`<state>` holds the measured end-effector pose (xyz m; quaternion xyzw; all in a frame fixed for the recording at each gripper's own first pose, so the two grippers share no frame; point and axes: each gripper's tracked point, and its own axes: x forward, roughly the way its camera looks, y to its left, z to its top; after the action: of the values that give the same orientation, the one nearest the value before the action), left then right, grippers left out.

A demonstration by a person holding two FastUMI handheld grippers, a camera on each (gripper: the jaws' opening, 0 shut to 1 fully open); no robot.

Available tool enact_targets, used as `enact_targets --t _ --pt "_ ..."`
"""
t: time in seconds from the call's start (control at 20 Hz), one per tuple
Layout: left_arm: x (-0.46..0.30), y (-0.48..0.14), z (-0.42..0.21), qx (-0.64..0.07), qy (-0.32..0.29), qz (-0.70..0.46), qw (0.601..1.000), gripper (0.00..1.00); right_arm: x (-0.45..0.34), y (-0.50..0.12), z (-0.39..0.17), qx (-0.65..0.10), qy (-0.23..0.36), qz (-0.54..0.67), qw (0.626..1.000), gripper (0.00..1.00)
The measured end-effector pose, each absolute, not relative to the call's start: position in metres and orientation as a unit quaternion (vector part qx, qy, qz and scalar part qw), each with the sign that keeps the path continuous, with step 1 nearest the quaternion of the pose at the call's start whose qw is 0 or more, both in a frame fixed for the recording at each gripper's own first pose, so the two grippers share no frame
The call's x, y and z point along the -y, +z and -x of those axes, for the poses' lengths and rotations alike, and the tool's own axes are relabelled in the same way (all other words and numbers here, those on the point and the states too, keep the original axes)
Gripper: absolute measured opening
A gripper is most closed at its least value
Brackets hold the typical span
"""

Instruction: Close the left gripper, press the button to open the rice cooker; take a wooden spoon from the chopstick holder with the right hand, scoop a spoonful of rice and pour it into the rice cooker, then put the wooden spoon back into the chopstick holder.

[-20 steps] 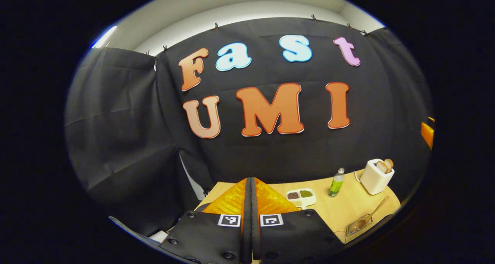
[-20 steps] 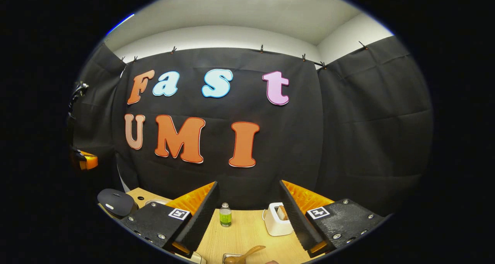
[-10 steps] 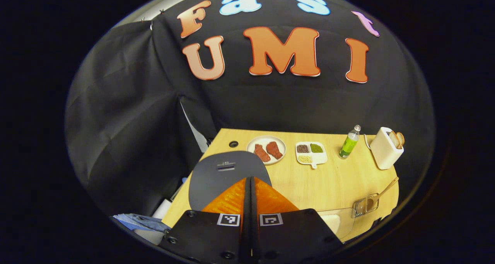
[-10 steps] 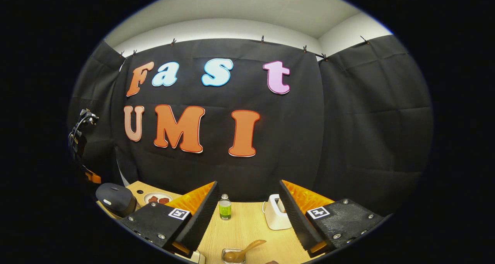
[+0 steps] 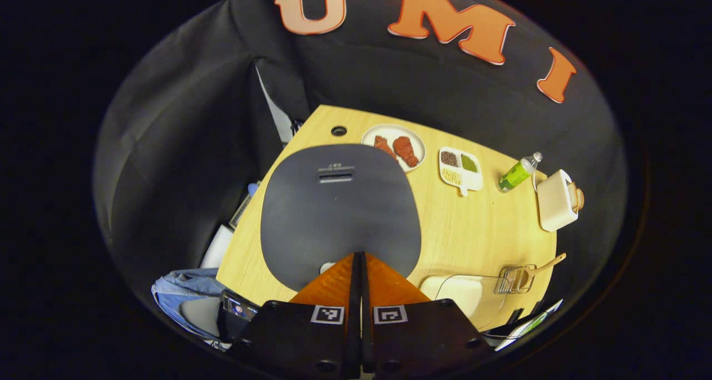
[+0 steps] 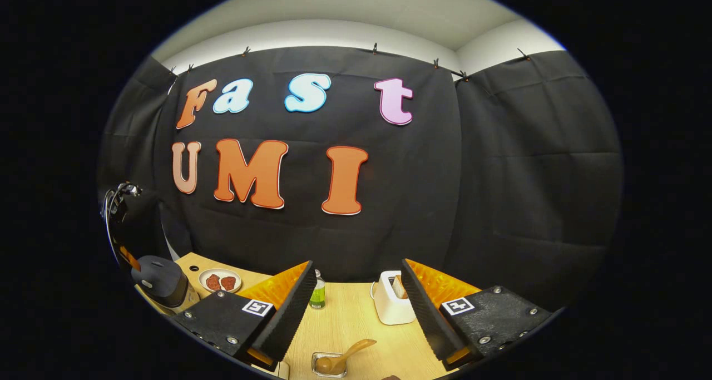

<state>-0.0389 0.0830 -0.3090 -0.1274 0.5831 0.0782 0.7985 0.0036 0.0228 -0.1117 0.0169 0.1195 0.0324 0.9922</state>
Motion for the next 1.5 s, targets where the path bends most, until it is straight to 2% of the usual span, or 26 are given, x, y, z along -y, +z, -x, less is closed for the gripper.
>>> enact_targets --t 0.1,0.15,0.4,0.65,0.8,0.95,1.05,1.15,1.3,1.5 --pt "-0.072 -0.326 0.048 -0.611 0.055 0.155 0.775 0.02 -0.023 -0.117 -0.003 -0.127 0.033 -0.015 0.991 0.95" --pt "-0.077 -0.332 0.048 -0.614 0.058 0.152 0.772 0.06 -0.024 -0.119 -0.004 -0.127 0.032 -0.013 0.991 0.95" --pt "-0.083 -0.357 0.059 -0.641 0.075 0.176 0.744 0.06 -0.030 -0.131 -0.006 -0.139 0.035 -0.013 0.990 0.95" --pt "-0.086 -0.364 0.057 -0.632 0.073 0.161 0.755 0.07 -0.046 -0.150 -0.006 -0.163 0.047 -0.026 0.985 0.95" --pt "-0.085 -0.356 0.059 -0.611 0.065 0.112 0.781 0.06 -0.060 -0.159 -0.005 -0.175 0.063 -0.032 0.982 0.95" --pt "-0.086 -0.341 0.057 -0.559 0.084 0.031 0.824 0.07 -0.066 -0.170 -0.008 -0.191 0.070 -0.024 0.979 0.95" --pt "-0.089 -0.316 0.037 -0.473 0.112 -0.023 0.873 0.06 -0.071 -0.176 -0.006 -0.198 0.075 -0.034 0.977 0.95" --pt "-0.096 -0.283 0.022 -0.391 0.139 -0.081 0.906 0.06 -0.077 -0.187 -0.002 -0.214 0.082 -0.045 0.972 0.95" --pt "-0.098 -0.221 0.004 -0.280 0.160 -0.127 0.938 0.06 -0.076 -0.201 0.004 -0.231 0.080 -0.046 0.969 0.95" --pt "-0.086 -0.175 -0.004 -0.200 0.158 -0.102 0.961 0.06 -0.068 -0.214 0.011 -0.248 0.074 -0.046 0.965 0.95"
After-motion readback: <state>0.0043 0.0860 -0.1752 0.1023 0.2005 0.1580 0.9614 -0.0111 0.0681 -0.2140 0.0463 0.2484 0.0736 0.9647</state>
